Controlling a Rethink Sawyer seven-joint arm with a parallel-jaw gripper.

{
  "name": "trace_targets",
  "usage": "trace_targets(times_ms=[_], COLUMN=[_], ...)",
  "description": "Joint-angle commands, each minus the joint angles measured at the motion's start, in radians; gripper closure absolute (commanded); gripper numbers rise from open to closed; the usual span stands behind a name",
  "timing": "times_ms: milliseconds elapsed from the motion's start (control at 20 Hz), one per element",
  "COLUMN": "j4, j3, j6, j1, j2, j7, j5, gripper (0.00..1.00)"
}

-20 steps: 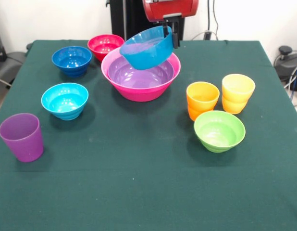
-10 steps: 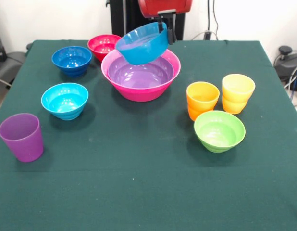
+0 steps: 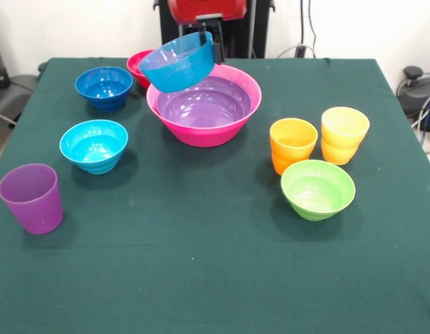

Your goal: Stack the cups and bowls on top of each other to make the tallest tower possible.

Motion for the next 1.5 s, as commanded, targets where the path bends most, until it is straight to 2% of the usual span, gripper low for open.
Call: trace_targets(times_ms=[50,700,1500], j4=[0.007,0.011,-0.006], j3=[-0.016,-0.072,-0.13], j6=[-0.058,-0.142,-0.251], j1=[0.026,0.093,0.11], j2=[0.058,0.09,0.175], j7=[-0.008,0.066,0.044], j5=[-0.058,-0.096,-0.121], gripper=[1.0,1.0,1.0])
